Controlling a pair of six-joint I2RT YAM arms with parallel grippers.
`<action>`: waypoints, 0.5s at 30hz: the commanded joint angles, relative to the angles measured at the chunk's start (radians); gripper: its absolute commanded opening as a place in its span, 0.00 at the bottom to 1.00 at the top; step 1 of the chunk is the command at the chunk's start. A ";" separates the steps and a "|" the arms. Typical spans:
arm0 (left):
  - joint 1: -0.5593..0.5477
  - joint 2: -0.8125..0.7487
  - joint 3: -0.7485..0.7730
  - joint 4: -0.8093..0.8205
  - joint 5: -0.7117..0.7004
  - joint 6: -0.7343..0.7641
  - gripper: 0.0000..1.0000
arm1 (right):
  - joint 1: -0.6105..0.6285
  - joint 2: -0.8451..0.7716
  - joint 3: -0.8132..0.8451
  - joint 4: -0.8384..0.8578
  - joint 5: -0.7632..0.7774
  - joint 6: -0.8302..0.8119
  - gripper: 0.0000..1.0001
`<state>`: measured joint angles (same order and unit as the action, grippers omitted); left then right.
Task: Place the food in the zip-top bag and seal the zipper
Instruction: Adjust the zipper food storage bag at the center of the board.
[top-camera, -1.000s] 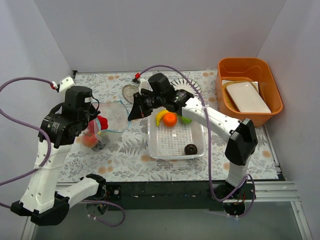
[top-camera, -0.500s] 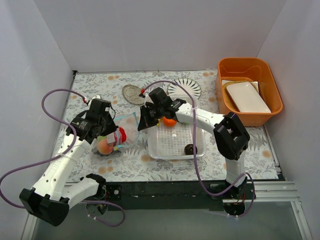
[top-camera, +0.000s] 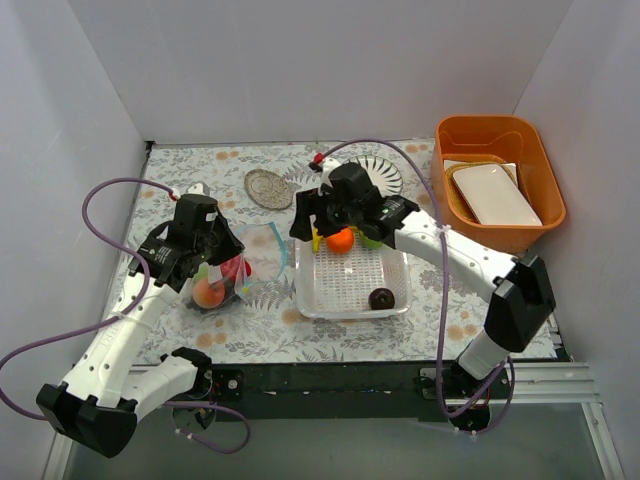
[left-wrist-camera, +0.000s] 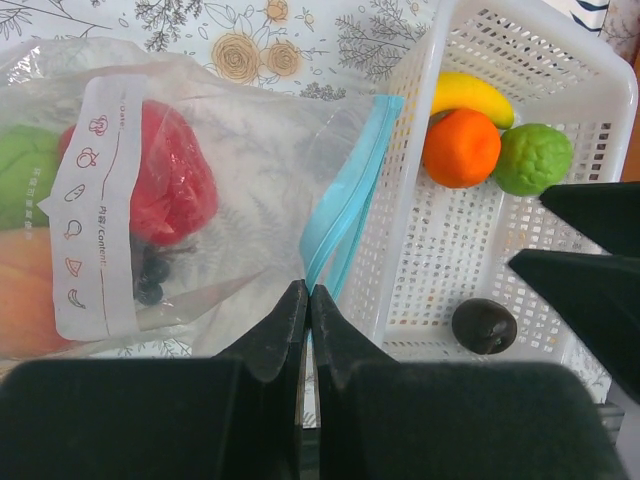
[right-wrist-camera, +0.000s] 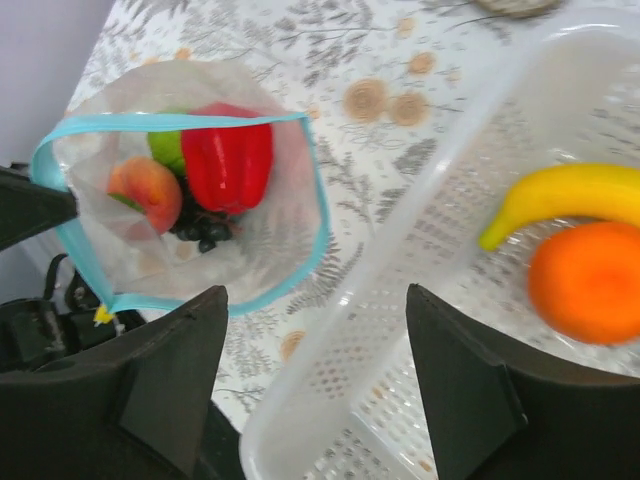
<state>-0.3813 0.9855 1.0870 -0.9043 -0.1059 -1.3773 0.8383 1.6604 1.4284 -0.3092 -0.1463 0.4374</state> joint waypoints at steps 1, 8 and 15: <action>0.002 -0.013 0.030 0.024 0.034 -0.005 0.00 | -0.068 -0.088 -0.106 -0.039 0.191 -0.043 0.80; 0.002 -0.038 0.033 0.033 0.048 0.007 0.00 | -0.182 -0.077 -0.178 -0.102 0.159 -0.078 0.81; 0.002 -0.044 0.024 0.044 0.055 0.014 0.00 | -0.200 -0.060 -0.189 -0.041 0.065 -0.058 0.86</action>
<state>-0.3813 0.9733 1.0874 -0.8886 -0.0704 -1.3701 0.6361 1.6073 1.2446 -0.4103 -0.0364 0.3882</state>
